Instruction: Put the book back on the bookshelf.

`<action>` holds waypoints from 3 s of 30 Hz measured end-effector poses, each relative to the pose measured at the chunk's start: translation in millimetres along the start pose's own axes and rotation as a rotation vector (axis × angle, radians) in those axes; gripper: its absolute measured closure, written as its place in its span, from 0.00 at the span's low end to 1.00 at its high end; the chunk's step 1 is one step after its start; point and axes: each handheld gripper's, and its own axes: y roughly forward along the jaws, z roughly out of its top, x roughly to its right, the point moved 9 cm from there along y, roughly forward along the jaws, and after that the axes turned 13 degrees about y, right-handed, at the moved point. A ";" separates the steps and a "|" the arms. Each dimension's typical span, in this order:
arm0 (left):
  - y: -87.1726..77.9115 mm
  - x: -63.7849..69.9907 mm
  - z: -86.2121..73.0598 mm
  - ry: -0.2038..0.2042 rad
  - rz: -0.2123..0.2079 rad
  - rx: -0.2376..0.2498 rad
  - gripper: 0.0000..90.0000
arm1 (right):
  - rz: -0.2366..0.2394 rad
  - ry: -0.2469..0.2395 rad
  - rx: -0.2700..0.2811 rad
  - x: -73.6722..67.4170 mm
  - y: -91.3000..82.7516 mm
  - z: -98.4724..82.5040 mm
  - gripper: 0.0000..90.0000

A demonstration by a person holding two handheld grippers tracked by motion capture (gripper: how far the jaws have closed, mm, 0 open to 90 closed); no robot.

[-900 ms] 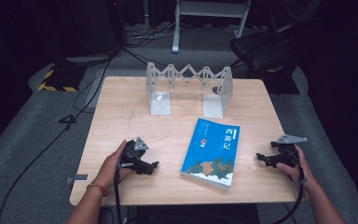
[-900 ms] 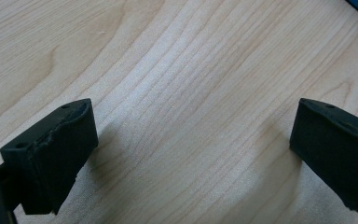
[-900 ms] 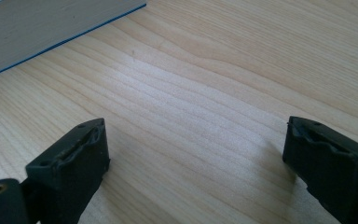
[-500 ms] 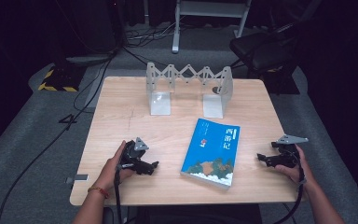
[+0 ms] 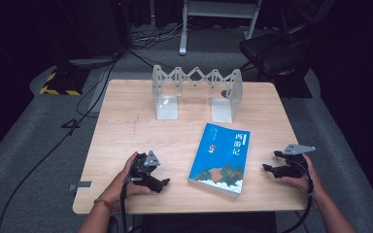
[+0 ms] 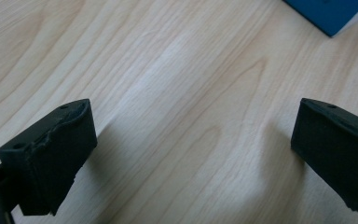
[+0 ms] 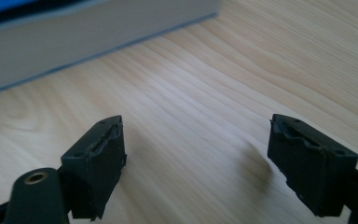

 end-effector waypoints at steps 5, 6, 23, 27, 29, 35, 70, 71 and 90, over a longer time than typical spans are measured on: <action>4.4 5.9 6.5 0.008 -0.004 0.001 0.01 | 0.058 -0.059 -0.014 -27.6 1.0 4.0 0.23; 5.0 7.7 7.7 0.016 -0.008 0.000 0.01 | 0.074 -0.067 -0.022 -36.6 1.8 4.9 0.23; 9.7 11.4 13.8 0.007 -0.003 0.002 0.01 | 0.170 -0.183 -0.112 -92.4 17.1 -1.7 0.25; 10.1 11.5 14.3 0.010 -0.001 0.001 0.01 | 0.177 -0.169 -0.108 -91.6 17.4 -2.2 0.25; 10.6 12.1 15.1 -0.001 0.006 0.002 0.01 | 0.177 -0.169 -0.109 -91.9 17.4 -2.0 0.25; 11.3 12.9 16.2 -0.003 0.007 0.000 0.01 | 0.182 -0.177 -0.097 -92.4 14.8 1.1 0.25; 5.7 39.4 57.4 0.094 -0.023 0.033 0.19 | 0.205 -0.099 0.003 -100.0 -0.8 28.7 0.25; 7.0 48.0 68.7 0.126 -0.027 0.051 0.19 | 0.205 -0.095 0.007 -100.8 -1.4 30.0 0.25; 42.6 101.2 145.0 0.206 -0.048 0.153 0.32 | 0.208 -0.090 0.066 -109.2 -3.0 62.4 0.24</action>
